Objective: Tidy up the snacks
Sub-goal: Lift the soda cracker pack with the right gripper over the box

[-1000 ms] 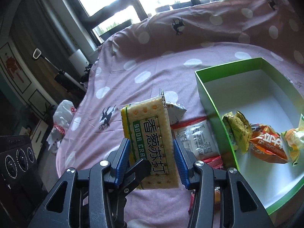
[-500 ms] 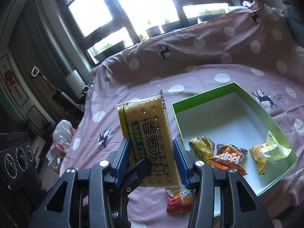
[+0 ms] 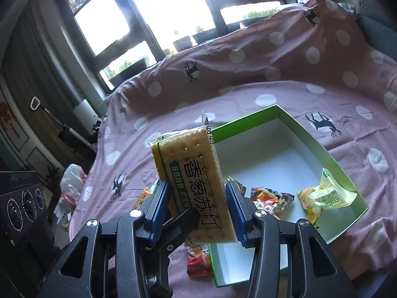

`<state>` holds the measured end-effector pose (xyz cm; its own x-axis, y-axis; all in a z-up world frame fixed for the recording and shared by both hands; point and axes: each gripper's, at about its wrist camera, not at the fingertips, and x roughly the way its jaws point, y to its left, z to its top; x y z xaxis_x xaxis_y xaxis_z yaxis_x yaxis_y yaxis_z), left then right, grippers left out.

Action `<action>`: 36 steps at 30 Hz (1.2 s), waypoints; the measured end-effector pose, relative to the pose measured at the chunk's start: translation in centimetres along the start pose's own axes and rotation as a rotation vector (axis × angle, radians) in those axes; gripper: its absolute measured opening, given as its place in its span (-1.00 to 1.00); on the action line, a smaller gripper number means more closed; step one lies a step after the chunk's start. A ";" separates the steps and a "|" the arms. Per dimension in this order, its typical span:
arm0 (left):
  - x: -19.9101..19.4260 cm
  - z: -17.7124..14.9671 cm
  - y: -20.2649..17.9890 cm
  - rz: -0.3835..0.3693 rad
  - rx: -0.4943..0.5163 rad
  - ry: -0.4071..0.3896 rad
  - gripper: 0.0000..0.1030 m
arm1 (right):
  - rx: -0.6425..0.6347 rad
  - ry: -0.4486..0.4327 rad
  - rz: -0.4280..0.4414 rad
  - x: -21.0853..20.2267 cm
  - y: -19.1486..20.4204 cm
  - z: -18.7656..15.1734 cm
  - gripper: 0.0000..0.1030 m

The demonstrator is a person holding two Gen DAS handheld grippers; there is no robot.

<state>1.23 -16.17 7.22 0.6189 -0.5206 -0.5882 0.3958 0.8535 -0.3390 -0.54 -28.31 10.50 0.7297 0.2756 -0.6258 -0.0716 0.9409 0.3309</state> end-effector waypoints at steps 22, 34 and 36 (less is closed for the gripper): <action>4.9 -0.3 -2.8 0.006 0.006 0.097 -0.50 | 0.042 0.031 -0.056 0.7 -4.6 -0.1 -0.04; 7.0 -0.6 -2.9 0.031 -0.005 0.151 -0.50 | 0.108 0.107 -0.029 2.6 -6.8 -0.4 -0.04; 7.2 -0.7 -3.1 0.040 -0.001 0.154 -0.50 | 0.121 0.118 -0.022 2.9 -7.1 -0.4 -0.04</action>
<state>3.95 -22.49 3.51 0.5223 -0.4768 -0.7070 0.3726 0.8734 -0.3137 1.76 -34.13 6.05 0.6446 0.2828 -0.7103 0.0313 0.9186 0.3941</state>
